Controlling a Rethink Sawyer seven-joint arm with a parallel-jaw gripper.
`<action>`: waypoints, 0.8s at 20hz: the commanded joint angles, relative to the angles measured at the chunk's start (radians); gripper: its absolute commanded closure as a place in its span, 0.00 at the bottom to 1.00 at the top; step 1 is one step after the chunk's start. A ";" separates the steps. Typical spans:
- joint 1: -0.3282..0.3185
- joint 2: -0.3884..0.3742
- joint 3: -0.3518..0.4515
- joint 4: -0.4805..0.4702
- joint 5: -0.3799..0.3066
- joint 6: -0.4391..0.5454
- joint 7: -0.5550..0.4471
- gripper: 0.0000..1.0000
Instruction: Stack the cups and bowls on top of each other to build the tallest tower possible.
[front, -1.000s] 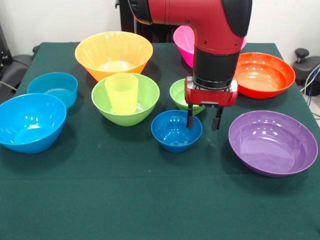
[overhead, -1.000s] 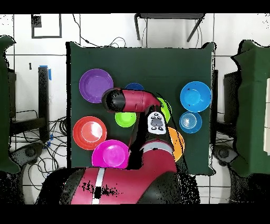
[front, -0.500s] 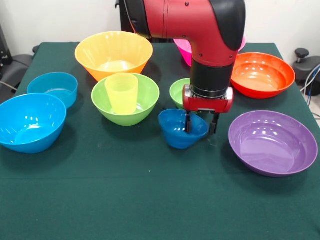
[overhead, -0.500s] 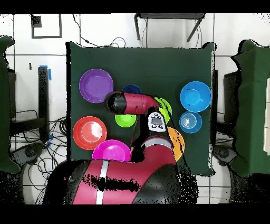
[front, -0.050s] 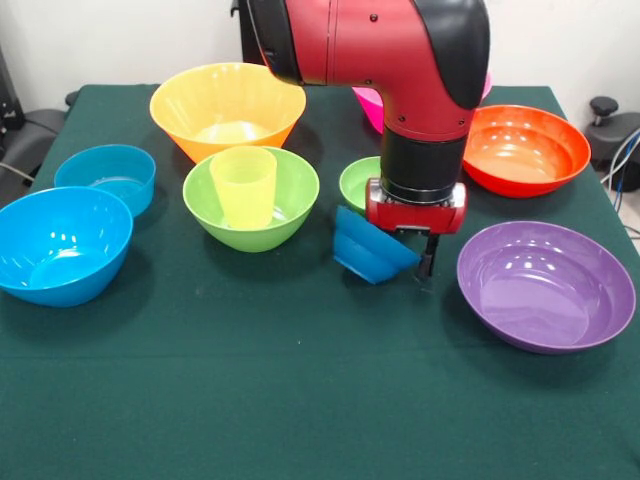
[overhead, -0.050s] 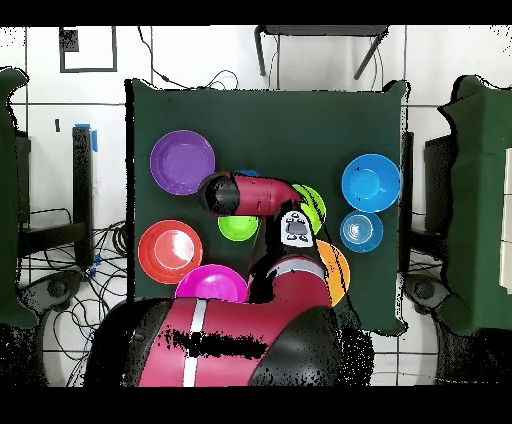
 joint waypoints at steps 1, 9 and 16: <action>0.010 0.019 0.073 -0.049 -0.037 -0.029 0.061 0.00; 0.044 -0.063 0.033 -0.024 -0.018 0.065 0.079 0.00; 0.053 -0.072 0.007 -0.048 -0.017 0.111 0.064 0.00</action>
